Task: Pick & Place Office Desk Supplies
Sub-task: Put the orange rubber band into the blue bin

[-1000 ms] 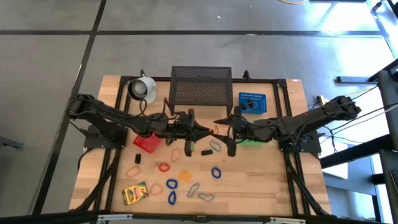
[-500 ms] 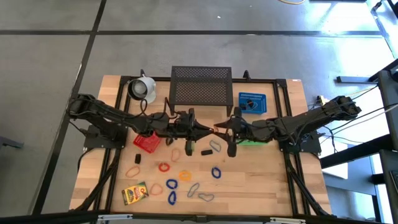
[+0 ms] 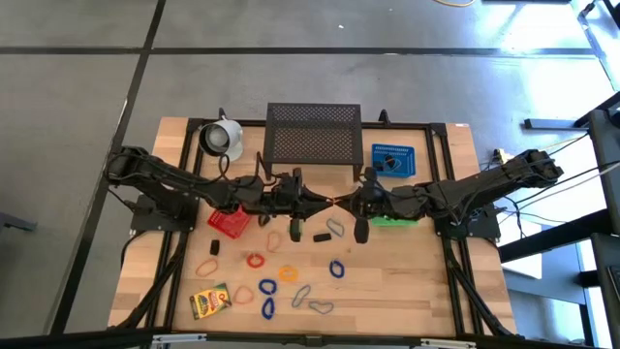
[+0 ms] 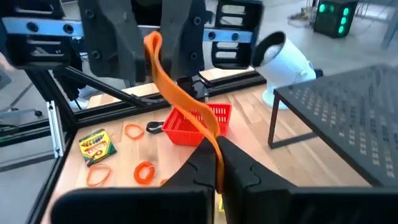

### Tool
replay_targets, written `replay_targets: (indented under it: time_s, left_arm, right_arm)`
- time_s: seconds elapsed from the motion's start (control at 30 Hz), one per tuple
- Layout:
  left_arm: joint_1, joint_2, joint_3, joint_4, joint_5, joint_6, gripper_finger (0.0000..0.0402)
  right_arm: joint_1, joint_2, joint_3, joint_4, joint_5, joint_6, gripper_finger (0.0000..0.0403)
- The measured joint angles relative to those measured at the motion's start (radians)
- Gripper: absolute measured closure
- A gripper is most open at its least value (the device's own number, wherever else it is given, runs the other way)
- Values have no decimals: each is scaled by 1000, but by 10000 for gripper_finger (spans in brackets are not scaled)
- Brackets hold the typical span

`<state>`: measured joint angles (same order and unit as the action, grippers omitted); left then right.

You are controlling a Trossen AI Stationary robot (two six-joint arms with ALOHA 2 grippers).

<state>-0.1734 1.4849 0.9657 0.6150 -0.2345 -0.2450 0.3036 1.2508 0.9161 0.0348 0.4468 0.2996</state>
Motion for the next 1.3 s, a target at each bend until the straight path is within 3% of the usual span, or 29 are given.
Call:
replay_targets:
  time_s: [0.17,0.4,0.73,1.07,1.3]
  left_arm:
    - [28,-6,0,-89,-7,-55,313]
    - [91,-6,0,-206,-9,-110,242]
    - [194,-73,0,-322,0,-60,227]
    - [270,-126,0,-387,56,-5,228]
    - [275,-163,0,-498,72,-4,229]
  right_arm:
    - [-61,-40,0,-116,-42,78,399]
    - [-170,-141,0,-407,-47,189,401]
    - [-430,-230,0,-976,-40,413,402]
    - [-718,-44,0,-979,-78,363,401]
    - [-840,125,0,-921,-150,295,393]
